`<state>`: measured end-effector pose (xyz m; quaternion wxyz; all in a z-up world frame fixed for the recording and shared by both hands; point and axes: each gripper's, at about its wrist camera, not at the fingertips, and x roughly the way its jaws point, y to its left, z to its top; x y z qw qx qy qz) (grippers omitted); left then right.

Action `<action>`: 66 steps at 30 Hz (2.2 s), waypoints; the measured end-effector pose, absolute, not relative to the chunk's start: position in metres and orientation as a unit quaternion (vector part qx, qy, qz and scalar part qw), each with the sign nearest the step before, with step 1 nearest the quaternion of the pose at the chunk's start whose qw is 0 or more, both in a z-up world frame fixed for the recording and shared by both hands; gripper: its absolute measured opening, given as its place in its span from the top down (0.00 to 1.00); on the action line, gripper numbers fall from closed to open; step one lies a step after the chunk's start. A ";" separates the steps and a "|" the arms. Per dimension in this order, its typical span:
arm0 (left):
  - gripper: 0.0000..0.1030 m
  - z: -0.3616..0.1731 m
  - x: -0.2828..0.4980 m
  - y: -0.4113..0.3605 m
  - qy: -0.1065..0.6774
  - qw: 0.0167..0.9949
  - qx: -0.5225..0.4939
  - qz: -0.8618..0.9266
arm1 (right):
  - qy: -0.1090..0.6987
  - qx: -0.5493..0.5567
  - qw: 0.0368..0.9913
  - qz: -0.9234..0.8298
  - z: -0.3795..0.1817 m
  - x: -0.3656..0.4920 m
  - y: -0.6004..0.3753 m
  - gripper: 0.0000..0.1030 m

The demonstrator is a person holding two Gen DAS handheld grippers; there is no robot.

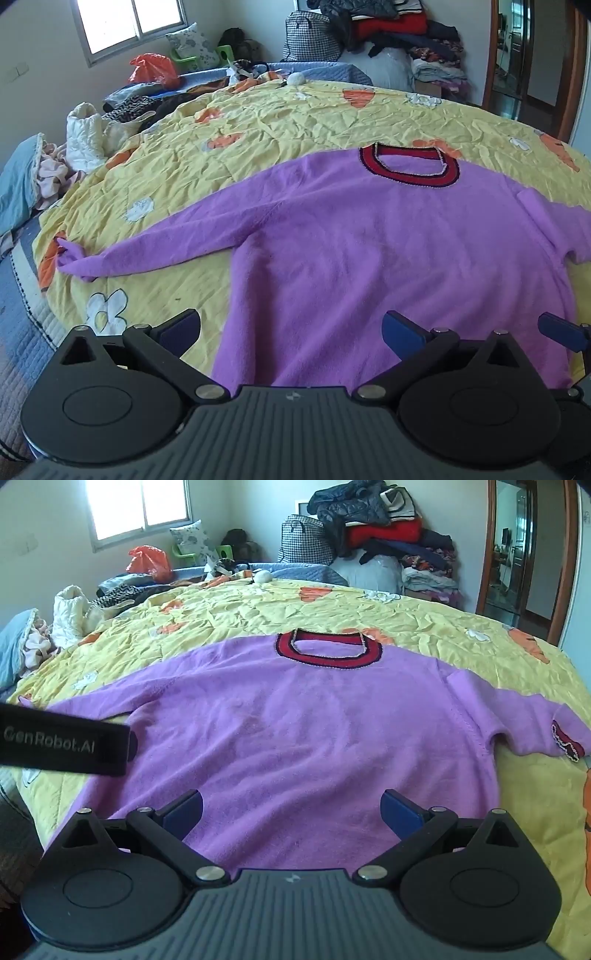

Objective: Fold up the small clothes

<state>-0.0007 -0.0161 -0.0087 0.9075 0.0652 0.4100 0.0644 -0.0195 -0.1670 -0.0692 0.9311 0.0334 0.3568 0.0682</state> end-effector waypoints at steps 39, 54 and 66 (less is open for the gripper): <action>0.00 -0.032 0.040 -0.004 0.455 0.889 0.051 0.002 | 0.387 -0.019 0.922 0.027 -0.079 0.009 -0.162 0.00; 0.00 -0.033 0.039 -0.015 0.435 0.897 0.075 0.027 | 0.333 -0.034 0.942 0.029 -0.087 0.006 -0.198 0.00; 0.00 -0.039 0.047 -0.024 0.452 0.889 0.076 0.005 | 0.340 -0.054 0.939 0.015 -0.093 0.005 -0.207 0.00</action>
